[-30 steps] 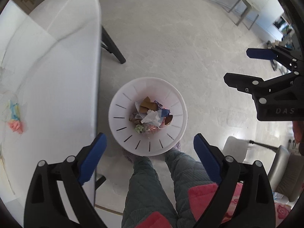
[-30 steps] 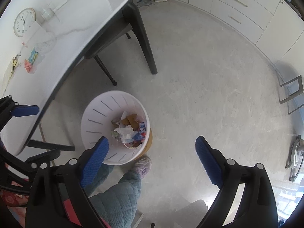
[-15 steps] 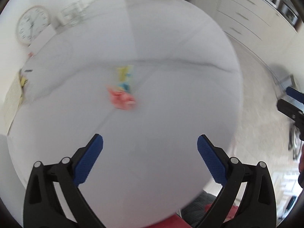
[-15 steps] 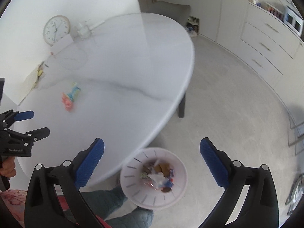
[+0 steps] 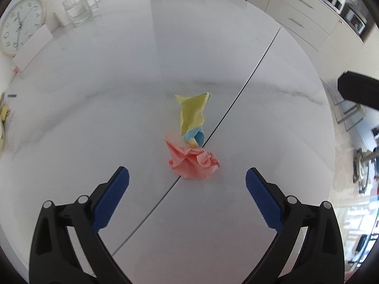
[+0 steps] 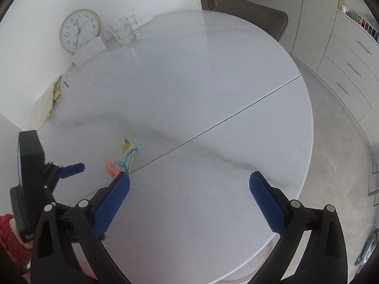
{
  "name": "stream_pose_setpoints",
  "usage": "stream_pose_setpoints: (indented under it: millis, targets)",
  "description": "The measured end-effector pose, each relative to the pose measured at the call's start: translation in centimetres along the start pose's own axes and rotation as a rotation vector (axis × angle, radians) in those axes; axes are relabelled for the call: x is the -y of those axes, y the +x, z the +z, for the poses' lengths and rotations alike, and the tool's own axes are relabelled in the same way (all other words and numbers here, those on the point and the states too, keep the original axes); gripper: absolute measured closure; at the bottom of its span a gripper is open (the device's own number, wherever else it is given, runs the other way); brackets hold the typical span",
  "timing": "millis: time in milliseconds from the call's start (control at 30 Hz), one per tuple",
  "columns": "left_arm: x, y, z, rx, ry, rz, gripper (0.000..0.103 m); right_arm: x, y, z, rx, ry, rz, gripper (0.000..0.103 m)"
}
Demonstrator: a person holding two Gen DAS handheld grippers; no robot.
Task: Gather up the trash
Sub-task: 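Grasp the pink sticky note with the left tool while the right grasps the yellow-blue notes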
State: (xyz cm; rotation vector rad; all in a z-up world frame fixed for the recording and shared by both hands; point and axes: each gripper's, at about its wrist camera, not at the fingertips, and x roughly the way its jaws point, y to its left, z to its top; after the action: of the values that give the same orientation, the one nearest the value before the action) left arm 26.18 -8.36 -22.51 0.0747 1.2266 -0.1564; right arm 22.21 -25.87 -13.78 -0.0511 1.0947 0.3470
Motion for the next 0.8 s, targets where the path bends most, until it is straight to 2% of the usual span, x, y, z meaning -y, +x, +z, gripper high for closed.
stream_pose_setpoints:
  millis: [233, 267, 300, 367, 533, 800]
  targets:
    - [-0.7, 2.9, 1.3, -0.035, 0.016, -0.050, 0.027, -0.4, 1.5, 0.4, -0.049, 0.022, -0.029, 0.003]
    - [-0.8, 3.1, 1.4, -0.040, 0.016, -0.054, 0.034, -0.4, 1.6, 0.4, -0.054, 0.027, -0.030, 0.003]
    - [-0.8, 3.3, 1.5, -0.046, 0.017, -0.057, 0.045, -0.5, 1.8, 0.4, -0.062, 0.031, -0.029, 0.003]
    - [-0.9, 3.3, 1.5, -0.043, 0.029, -0.064, 0.054, -0.6, 2.1, 0.5, -0.078, 0.027, -0.026, 0.003]
    - [-1.5, 3.4, 1.3, -0.042, 0.030, -0.097, 0.056, -1.7, 2.6, 0.8, -0.097, -0.002, -0.045, 0.003]
    - [-6.1, -0.2, -1.0, -0.028, -0.123, -0.125, 0.056, -5.3, 4.7, 0.5, -0.134, -0.029, -0.008, 0.003]
